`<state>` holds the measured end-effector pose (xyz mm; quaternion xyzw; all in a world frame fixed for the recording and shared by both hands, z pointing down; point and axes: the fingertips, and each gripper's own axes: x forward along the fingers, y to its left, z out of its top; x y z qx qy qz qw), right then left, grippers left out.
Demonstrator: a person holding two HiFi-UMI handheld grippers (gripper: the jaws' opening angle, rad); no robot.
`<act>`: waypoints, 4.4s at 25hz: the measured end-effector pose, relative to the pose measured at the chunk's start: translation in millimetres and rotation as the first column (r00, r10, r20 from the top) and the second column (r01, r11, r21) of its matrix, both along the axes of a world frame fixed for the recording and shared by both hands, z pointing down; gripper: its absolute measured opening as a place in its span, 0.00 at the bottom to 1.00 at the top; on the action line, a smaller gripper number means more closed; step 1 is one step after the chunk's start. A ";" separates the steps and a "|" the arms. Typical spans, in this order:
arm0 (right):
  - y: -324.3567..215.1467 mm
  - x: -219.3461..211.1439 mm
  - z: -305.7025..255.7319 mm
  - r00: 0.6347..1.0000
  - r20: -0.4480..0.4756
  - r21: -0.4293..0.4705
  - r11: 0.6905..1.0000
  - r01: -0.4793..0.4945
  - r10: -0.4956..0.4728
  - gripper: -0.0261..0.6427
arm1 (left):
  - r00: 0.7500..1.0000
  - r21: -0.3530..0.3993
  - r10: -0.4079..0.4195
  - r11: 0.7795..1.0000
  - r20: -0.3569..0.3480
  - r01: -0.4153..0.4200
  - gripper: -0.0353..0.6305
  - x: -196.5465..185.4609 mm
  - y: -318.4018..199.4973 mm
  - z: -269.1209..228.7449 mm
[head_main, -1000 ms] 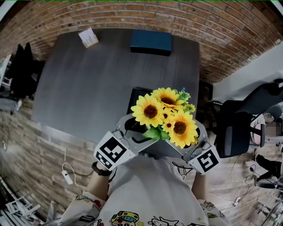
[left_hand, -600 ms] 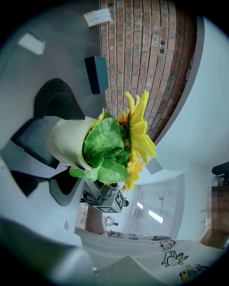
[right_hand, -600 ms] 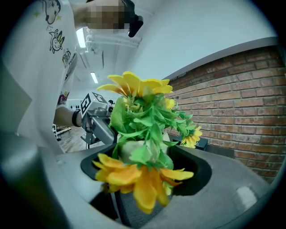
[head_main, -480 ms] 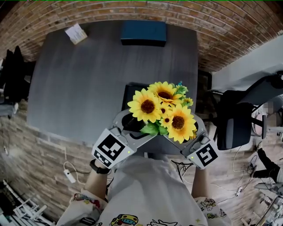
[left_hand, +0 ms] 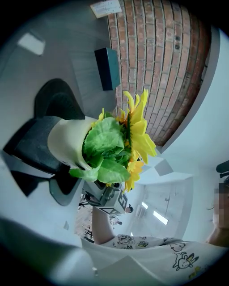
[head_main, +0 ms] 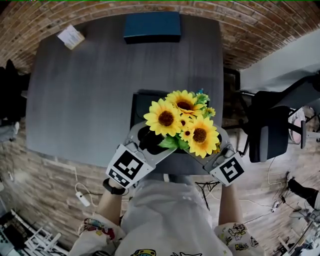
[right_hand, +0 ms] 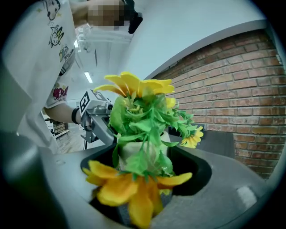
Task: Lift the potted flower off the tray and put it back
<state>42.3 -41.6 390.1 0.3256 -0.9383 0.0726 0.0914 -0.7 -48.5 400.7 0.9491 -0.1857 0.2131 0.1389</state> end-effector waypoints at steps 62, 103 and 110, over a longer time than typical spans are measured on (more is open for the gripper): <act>8.3 26.5 98.2 0.982 -0.187 -0.146 0.987 -0.061 0.033 0.70 | 0.993 0.023 -0.037 0.999 0.111 0.034 0.63 0.9 5.0 86.0; 17.0 60.8 -101.9 0.949 0.175 0.104 0.953 -0.284 0.264 0.17 | 0.952 0.197 -0.171 0.954 -0.256 0.224 0.29 0.6 11.8 -102.9; 25.9 66.7 -99.9 0.944 0.185 0.097 0.951 -0.294 0.273 0.04 | 0.940 0.187 -0.208 0.946 -0.269 0.263 0.15 -3.3 19.0 -105.1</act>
